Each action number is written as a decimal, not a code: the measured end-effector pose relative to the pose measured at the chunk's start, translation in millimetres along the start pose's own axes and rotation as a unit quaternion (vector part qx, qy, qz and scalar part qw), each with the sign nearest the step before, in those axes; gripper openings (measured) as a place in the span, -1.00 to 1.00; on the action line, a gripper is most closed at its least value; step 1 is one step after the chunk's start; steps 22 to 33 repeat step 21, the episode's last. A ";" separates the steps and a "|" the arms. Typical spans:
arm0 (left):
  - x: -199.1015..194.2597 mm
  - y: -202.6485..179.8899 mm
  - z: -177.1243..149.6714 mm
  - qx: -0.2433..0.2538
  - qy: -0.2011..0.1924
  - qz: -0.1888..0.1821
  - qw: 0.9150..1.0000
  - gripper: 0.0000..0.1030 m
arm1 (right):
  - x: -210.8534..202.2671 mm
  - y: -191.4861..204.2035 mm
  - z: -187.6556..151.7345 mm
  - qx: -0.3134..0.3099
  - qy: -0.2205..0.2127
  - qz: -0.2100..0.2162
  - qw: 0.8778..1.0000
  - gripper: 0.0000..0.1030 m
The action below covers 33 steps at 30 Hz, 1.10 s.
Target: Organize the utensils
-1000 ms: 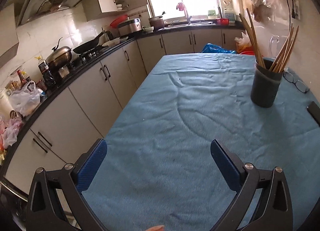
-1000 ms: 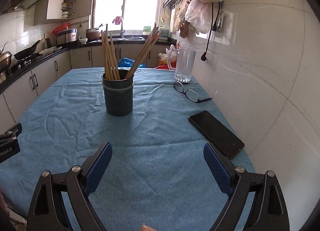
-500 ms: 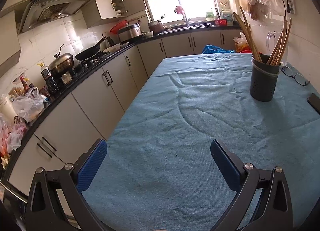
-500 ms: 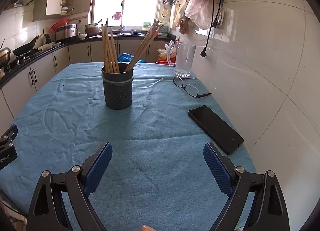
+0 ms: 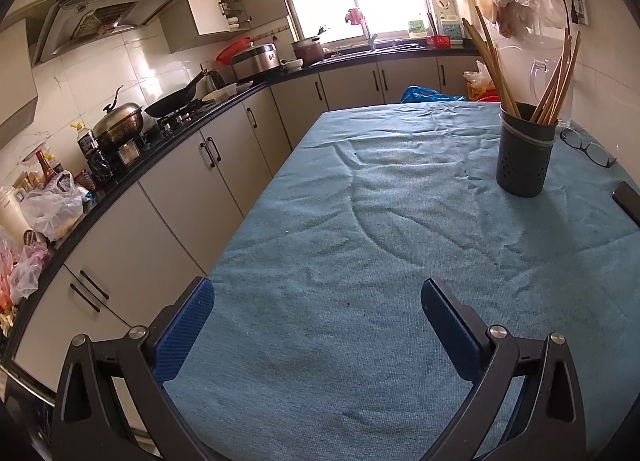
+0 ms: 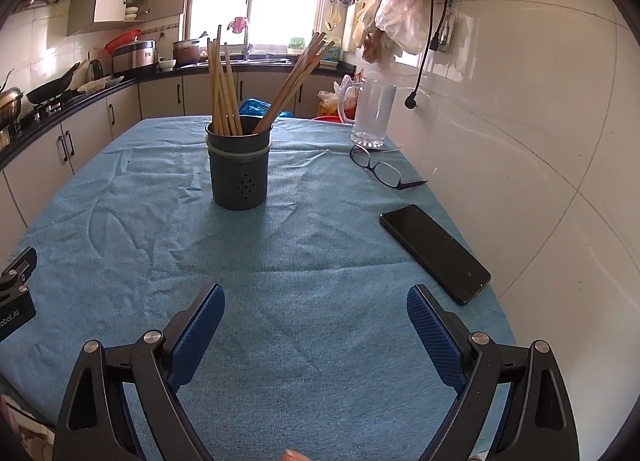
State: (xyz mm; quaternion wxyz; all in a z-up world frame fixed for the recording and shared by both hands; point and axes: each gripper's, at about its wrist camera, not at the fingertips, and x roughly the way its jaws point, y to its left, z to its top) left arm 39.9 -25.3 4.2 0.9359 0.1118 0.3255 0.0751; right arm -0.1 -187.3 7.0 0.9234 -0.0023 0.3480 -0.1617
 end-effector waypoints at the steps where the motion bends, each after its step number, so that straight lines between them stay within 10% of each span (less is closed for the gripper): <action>1: 0.0 -0.1 0.0 0.001 0.000 0.000 1.000 0.99 | -0.1 0.3 -0.1 -0.001 0.000 0.000 1.000 0.84; 33: 55.8 18.8 11.1 -0.018 0.073 -0.036 0.997 0.99 | 62.5 -18.5 5.2 0.015 0.088 0.038 0.995 0.86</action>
